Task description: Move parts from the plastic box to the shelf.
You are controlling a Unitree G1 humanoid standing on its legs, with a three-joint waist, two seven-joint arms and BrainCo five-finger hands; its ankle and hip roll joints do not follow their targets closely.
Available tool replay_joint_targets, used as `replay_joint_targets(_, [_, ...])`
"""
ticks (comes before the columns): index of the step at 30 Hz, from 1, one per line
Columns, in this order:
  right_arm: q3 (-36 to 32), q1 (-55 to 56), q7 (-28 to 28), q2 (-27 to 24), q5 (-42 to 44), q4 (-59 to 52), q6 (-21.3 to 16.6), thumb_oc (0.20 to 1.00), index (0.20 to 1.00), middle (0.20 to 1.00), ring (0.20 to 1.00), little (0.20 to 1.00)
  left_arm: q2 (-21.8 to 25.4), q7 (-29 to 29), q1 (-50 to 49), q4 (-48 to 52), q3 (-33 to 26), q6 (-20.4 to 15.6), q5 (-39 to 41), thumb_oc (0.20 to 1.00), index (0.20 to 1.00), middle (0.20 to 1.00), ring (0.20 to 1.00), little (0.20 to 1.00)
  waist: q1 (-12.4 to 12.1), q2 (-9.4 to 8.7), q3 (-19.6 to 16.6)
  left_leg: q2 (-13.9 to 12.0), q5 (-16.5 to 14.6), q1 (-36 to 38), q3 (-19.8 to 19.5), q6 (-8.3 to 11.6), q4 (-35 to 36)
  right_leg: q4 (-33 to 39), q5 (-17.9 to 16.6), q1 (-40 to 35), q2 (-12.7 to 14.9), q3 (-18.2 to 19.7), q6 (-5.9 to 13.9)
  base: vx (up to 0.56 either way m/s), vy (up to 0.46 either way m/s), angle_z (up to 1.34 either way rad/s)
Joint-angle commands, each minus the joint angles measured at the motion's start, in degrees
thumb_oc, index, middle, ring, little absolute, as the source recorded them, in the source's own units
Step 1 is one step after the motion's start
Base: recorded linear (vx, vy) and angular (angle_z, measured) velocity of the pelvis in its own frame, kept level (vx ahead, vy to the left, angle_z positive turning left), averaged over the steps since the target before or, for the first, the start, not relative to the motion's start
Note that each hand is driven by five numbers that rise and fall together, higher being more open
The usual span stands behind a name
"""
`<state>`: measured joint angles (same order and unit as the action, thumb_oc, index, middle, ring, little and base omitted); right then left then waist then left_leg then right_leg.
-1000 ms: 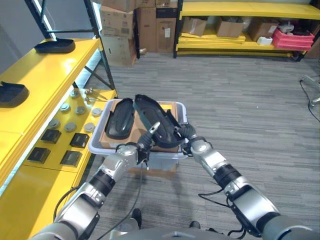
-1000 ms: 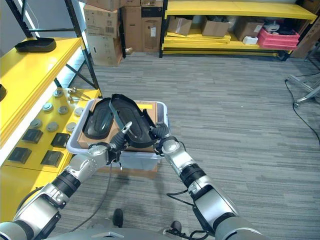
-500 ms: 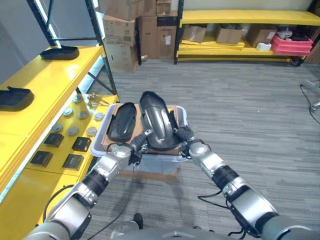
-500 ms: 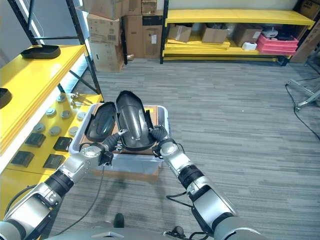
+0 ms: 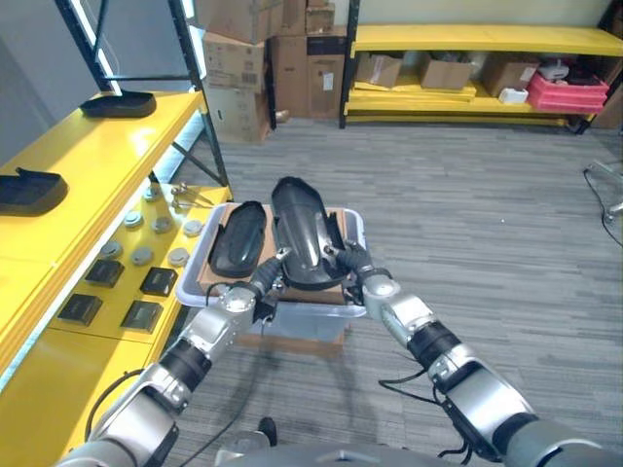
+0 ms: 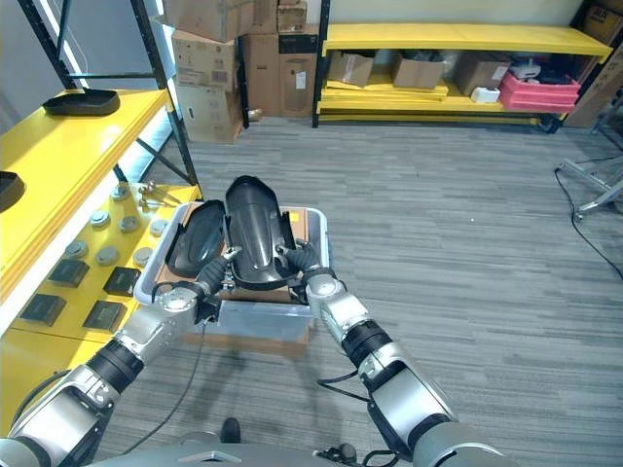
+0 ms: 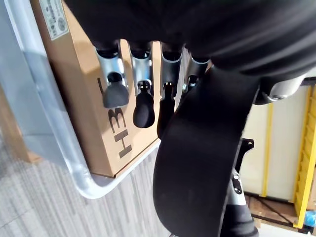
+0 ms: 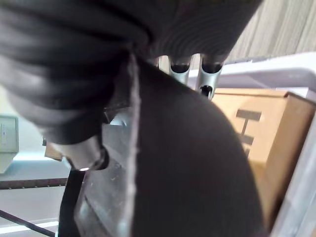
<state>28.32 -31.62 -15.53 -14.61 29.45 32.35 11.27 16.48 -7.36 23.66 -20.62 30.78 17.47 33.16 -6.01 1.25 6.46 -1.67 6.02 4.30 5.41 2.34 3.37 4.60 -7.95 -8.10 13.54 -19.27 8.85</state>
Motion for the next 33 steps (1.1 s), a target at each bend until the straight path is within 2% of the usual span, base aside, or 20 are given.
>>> replay_joint_targets(1, [0.13, -1.29, 0.02, 3.88, 2.19, -0.55, -3.75, 1.0, 1.0, 1.0, 1.0, 1.0, -5.23, 0.71, 6.89, 4.87, -2.51, -9.5, 2.2, 0.2, 0.2, 0.2, 0.2, 0.2, -2.7, -0.01, -1.48, -2.32, -4.65, -0.76, -0.99, 0.98, -2.65, -3.09, 3.26, 0.79, 1.61, -1.21, 2.89, 0.0, 0.0, 0.0])
replay_joint_targets(5, [-0.46, -0.57, 0.41, 3.78, 3.14, 0.22, -5.05, 1.0, 1.0, 1.0, 1.0, 1.0, -5.32, -0.24, 6.74, 4.48, -2.9, -11.12, 2.52, 0.2, 0.2, 0.2, 0.2, 0.2, -2.6, -0.01, -1.49, -2.44, -4.57, -0.72, -0.88, 1.05, -2.62, -2.97, 3.21, 0.76, 1.52, -1.22, 2.77, 0.0, 0.0, 0.0])
replay_joint_targets(9, [-2.21, 0.77, 1.5, 3.32, 5.17, 1.9, -9.05, 1.0, 1.0, 1.0, 1.0, 1.0, -5.0, -2.07, 6.49, 3.82, -4.03, -13.33, 0.3, 0.2, 0.2, 0.2, 0.2, 0.2, -2.37, -0.04, -1.56, -2.64, -4.45, -0.74, -0.74, 1.16, -2.66, -2.93, 3.29, 0.77, 1.36, -1.14, 2.65, 0.0, 0.0, 0.0])
replay_joint_targets(17, [-6.8, 4.85, 0.38, 0.35, 8.18, -5.18, -11.4, 1.0, 1.0, 1.0, 1.0, 1.0, -2.74, -6.92, 3.89, 3.97, -7.65, -18.01, -2.43, 0.2, 0.2, 0.2, 0.2, 0.2, -1.24, -0.31, -1.54, -2.9, -4.36, -0.43, -0.32, 1.1, -2.39, -2.76, 3.46, 0.84, 1.01, -0.56, 2.54, 0.0, 0.0, 0.0])
replay_joint_targets(22, [-13.75, 14.49, 0.69, -3.61, 6.99, -13.54, -9.5, 1.0, 1.0, 1.0, 1.0, 1.0, 0.88, -9.36, -1.33, 7.24, -13.21, -21.5, -5.56, 0.2, 0.2, 0.2, 0.2, 0.2, 0.6, -0.72, -1.39, -3.17, -4.16, -0.45, 0.7, 0.83, -1.94, -2.93, 3.63, 1.62, 0.71, 0.34, 2.7, -0.02, -0.011, -0.07])
replay_joint_targets(25, [-16.88, 20.0, 1.25, -5.02, 6.64, -14.59, -7.73, 1.0, 1.0, 1.0, 1.0, 1.0, 2.27, -10.35, -4.31, 9.2, -16.3, -23.08, -5.31, 0.2, 0.2, 0.2, 0.2, 0.2, 1.44, -0.86, -1.49, -3.3, -3.98, -0.4, 1.37, 0.69, -1.51, -3.0, 3.77, 1.99, 0.5, 0.72, 2.73, -0.01, -0.017, -0.02])
replay_joint_targets(27, [-19.58, 24.22, 0.92, -5.91, 4.55, -13.35, -6.35, 1.0, 1.0, 1.0, 1.0, 1.0, 3.44, -10.48, -6.68, 10.41, -19.28, -24.54, -5.96, 0.2, 0.2, 0.2, 0.2, 0.2, 2.15, -1.01, -1.52, -3.53, -3.82, -0.43, 1.99, 0.66, -1.23, -3.1, 3.98, 2.25, 0.28, 0.88, 2.73, -0.02, -0.045, -0.05])
replay_joint_targets(30, [-22.73, 28.37, 1.36, -6.02, 5.75, -9.2, -4.95, 1.0, 1.0, 1.0, 1.0, 1.0, 4.91, -10.66, -9.34, 12.18, -23.0, -25.55, -6.59, 0.2, 0.2, 0.2, 0.2, 0.2, 2.94, -1.08, -1.43, -3.99, -3.36, -0.38, 2.65, 0.84, -0.78, -3.53, 4.32, 2.62, -0.13, 1.0, 2.57, -0.02, -0.059, -0.21])
replay_joint_targets(33, [-25.07, 32.56, 4.8, -5.59, 2.7, -2.03, -5.12, 1.0, 1.0, 1.0, 1.0, 1.0, 6.42, -11.36, -11.53, 14.48, -26.99, -26.09, -6.76, 0.2, 0.2, 0.2, 0.2, 0.2, 3.33, -1.0, -1.29, -4.71, -2.88, -0.73, 3.04, 1.19, -0.46, -4.18, 5.07, 3.07, -0.79, 0.96, 2.09, -0.01, -0.079, -0.07])
